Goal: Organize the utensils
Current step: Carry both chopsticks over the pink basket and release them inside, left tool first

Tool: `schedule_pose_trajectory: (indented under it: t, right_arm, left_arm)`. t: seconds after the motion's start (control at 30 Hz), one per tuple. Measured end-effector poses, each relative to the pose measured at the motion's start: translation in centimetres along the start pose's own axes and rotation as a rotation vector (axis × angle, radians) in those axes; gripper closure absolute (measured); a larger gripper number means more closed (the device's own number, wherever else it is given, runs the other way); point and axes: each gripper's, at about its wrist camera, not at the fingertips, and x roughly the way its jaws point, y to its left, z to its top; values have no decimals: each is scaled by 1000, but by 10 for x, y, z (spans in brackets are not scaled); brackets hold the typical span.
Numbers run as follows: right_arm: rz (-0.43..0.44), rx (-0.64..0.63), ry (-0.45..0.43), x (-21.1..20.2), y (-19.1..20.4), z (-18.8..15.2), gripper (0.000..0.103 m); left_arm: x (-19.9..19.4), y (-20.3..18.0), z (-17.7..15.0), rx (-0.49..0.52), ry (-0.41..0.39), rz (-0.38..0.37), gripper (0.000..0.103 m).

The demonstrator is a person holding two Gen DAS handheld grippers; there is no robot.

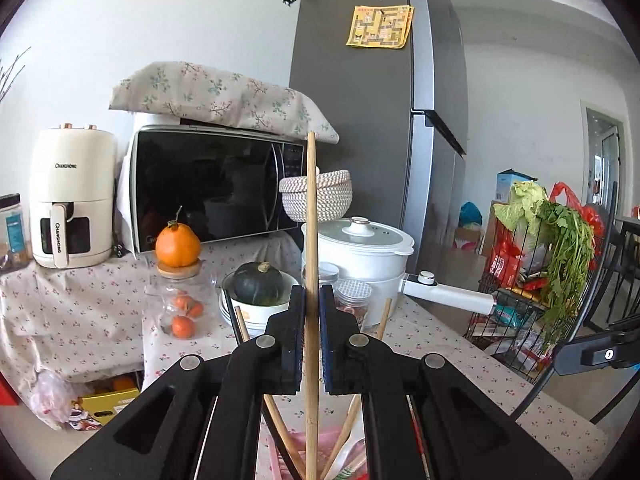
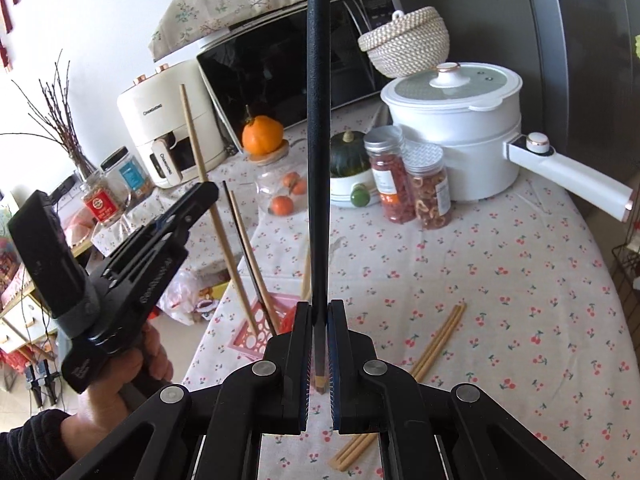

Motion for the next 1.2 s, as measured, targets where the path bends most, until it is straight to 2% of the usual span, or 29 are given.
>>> schedule_pose_trajectory:
  t: [0.17, 0.33, 0.4, 0.43, 0.47, 0.53, 0.6, 0.7, 0.83, 1.03, 1.2]
  right_arm:
    - [14, -1, -15, -3, 9, 1, 99]
    - [32, 2, -44, -6, 22, 3, 99]
    - [40, 3, -60, -6, 28, 5, 99]
    - [42, 1, -68, -6, 31, 6, 99]
    - [42, -1, -75, -6, 35, 7, 99]
    - [39, -5, -87, -3, 41, 9, 99]
    - [35, -7, -92, 3, 47, 11, 99]
    - [1, -32, -97, 15, 57, 14, 99]
    - [-55, -61, -81, 40, 66, 16, 99]
    - [-113, -71, -39, 76, 66, 16, 99]
    - [-102, -65, -22, 95, 63, 14, 97]
  left_arm:
    - [12, 5, -18, 36, 31, 16, 96]
    - [17, 14, -27, -36, 145, -28, 95]
    - [11, 17, -24, -60, 180, -32, 89]
    - [6, 18, -23, -74, 192, -31, 75]
    - [1, 20, -20, -92, 208, -28, 55]
    - [-10, 26, -16, -140, 238, -10, 40]
    - [-19, 33, -13, -188, 287, 13, 39]
    - [-25, 42, -16, -239, 421, 97, 34]
    - [-35, 51, -33, -290, 519, 120, 31]
    - [-40, 54, -50, -297, 572, 126, 30]
    - [-36, 55, -56, -304, 589, 124, 30]
